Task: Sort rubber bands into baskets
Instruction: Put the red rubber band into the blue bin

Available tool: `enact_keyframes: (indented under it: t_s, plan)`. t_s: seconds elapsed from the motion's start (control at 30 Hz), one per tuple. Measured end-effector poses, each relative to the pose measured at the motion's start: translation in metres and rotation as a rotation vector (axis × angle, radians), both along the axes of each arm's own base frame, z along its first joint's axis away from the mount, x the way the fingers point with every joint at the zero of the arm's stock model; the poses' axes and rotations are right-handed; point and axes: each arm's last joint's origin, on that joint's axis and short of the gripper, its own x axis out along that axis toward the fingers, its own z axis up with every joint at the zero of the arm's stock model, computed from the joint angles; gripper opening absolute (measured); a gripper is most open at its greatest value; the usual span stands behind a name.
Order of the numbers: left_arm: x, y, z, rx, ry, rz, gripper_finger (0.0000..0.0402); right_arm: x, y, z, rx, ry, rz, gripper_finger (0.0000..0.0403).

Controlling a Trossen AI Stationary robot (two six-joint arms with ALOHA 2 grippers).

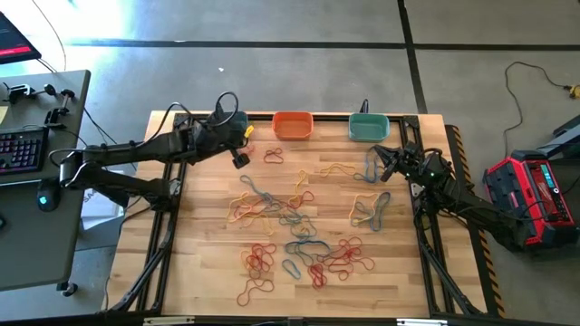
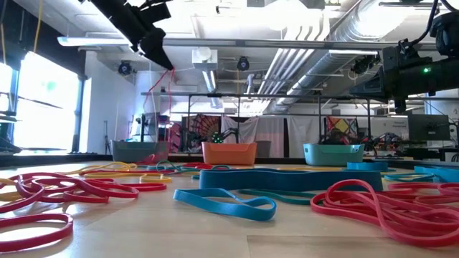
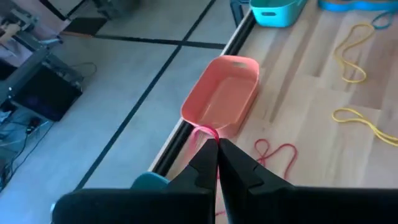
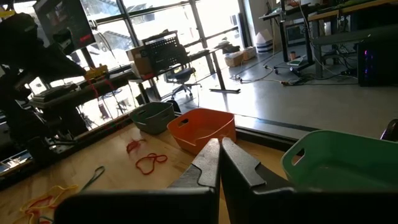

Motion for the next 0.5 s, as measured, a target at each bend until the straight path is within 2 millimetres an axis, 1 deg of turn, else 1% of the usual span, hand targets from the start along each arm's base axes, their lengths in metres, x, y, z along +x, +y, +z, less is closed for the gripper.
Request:
enact_keyframes:
  t_s: [0.1,0.2,0.37,0.5]
  plan:
    - [0.0,0.0,0.0,0.022,0.013,0.019,0.0001,0.0,0.0,0.0,0.0,0.0,0.0,0.0]
    - [-0.003,0.006,0.0,0.06,0.034,0.076,0.0001,0.0,0.0,0.0,0.0,0.0,0.0,0.0]
    - [-0.012,0.028,0.0,0.06,0.04,0.182,0.0,0.0,0.0,0.0,0.0,0.0,0.0,0.0]
    - [-0.023,0.048,-0.001,0.02,0.028,0.226,0.0,0.0,0.0,0.0,0.0,0.0,0.0,0.0]
